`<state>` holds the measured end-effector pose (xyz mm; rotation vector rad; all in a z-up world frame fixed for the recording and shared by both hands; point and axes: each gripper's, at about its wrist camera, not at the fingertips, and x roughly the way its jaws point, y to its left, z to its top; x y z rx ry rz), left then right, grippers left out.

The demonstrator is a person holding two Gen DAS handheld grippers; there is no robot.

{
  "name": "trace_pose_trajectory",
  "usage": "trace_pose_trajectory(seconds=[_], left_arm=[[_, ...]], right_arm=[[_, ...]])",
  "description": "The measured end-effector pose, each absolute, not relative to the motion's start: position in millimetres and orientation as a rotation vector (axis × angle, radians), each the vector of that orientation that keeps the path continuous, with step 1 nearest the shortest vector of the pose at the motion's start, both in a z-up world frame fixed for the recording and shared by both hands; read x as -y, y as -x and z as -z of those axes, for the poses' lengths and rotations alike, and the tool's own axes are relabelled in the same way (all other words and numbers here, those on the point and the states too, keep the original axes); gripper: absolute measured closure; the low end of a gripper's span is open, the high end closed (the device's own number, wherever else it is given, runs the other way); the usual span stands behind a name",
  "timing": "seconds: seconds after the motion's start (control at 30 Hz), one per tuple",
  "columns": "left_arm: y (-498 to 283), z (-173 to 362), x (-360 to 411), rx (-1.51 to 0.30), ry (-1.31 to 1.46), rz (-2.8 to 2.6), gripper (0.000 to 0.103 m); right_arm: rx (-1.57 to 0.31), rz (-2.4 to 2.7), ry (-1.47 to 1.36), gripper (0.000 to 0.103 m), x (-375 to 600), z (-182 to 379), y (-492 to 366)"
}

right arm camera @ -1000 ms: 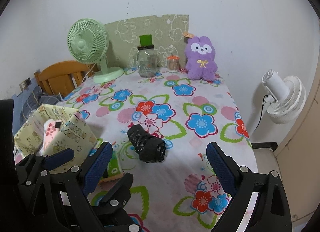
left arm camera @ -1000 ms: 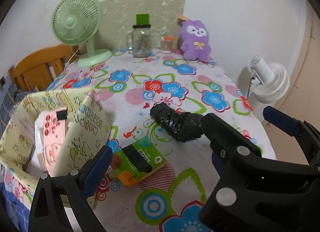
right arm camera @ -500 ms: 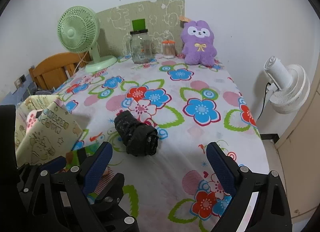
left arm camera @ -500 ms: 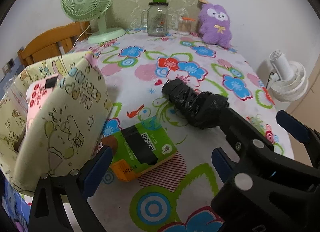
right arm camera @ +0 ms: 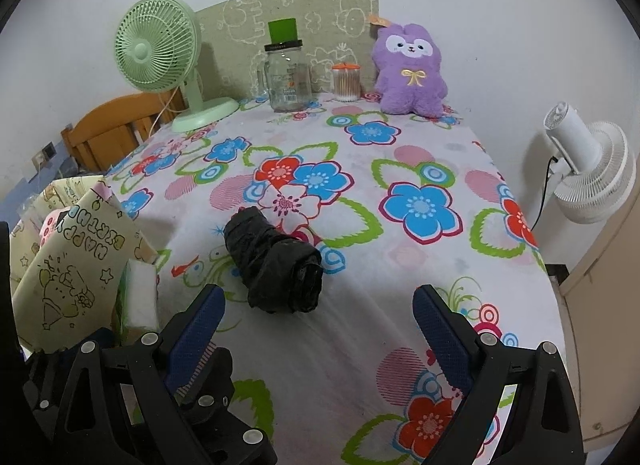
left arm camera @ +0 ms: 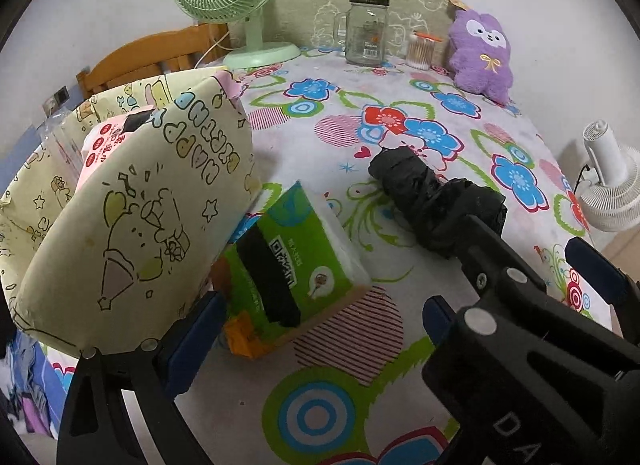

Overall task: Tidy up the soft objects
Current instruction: 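Grasp the green tissue pack with the left tool while the right tool grasps the black roll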

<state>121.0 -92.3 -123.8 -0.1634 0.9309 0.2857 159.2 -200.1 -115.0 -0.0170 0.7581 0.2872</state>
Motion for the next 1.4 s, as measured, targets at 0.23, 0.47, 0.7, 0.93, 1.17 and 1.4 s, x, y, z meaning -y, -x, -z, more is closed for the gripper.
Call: trace_pose_trajectory(seconds=[0.23,0.47,0.7,0.93,1.17,1.4], left_arm=[[-114,130,91,-0.977,0.206,-0.297,0.003],[-113,133,93,-0.974,0.187,-0.29,0.003],[-125,136,94,-0.966,0.161,-0.27,0.004],[-135,139,93,-0.954,0.153,-0.245,0.006],[-142,135,95,-0.924,0.132,-0.214,0.028],[-152,133,93,-0.937,0.098,-0.171,0.03]], right_arm=[[-0.755,-0.285,0.035,0.006,200,116,-154],[-0.767,-0.272,0.028,0.006,203,120,-152],[-0.784,-0.258,0.036,0.006,205,123,-158],[-0.791,-0.278,0.046,0.006,205,126,-168],[-0.795,-0.295,0.047,0.006,204,126,-177],[-0.806,-0.312,0.042,0.006,200,127,-186]])
